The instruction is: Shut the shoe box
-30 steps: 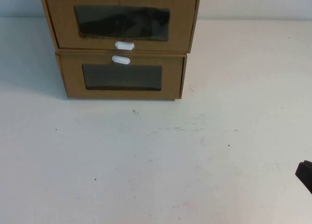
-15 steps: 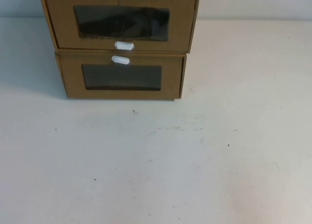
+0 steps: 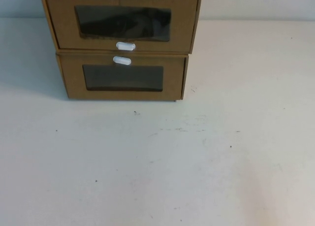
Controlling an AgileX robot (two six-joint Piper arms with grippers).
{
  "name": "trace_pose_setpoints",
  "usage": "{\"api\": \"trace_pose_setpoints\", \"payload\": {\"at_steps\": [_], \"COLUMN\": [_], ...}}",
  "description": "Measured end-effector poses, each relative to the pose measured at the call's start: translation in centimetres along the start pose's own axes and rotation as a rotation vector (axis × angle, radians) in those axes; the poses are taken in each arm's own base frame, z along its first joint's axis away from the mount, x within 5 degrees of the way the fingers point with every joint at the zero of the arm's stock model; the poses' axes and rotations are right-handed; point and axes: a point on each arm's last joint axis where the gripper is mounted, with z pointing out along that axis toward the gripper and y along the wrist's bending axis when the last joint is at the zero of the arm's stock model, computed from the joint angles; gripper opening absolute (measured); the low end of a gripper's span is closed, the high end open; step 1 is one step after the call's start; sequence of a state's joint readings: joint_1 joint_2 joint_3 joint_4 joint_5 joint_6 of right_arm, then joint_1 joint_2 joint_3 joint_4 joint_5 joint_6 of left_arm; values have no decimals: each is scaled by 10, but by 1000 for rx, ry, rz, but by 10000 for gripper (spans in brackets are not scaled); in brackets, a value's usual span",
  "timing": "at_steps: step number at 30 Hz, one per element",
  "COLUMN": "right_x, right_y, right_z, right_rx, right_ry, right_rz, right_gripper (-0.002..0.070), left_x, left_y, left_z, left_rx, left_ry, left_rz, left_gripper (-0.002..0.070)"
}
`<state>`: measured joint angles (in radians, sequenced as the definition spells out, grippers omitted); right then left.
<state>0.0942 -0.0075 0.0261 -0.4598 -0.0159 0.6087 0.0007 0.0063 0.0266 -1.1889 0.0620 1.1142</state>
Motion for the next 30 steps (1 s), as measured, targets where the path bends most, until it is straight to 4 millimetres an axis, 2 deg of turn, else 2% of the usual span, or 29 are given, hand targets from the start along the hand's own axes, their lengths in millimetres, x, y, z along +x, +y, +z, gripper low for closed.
{"api": "trace_pose_setpoints", "payload": {"at_steps": [6,9,17,30], "right_x": [-2,3,32,33], "right_y": [0,-1,-2,-2], "right_z": [0,0,-6,-6], "right_rx": [-4,11,15,13], "right_ry": [-17,29,350,362], "right_rz": [21,-44,-56,-52], "right_gripper": [-13,-13,-13,-13], "left_x": [0,0,0,0], "left_y": [0,0,0,0], "left_z": [0,0,0,0], "left_rx": [0,0,0,0], "left_ry": [0,0,0,0], "left_rz": [-1,-1,-1,-1], "left_gripper": [-5,-5,-5,-5]}}
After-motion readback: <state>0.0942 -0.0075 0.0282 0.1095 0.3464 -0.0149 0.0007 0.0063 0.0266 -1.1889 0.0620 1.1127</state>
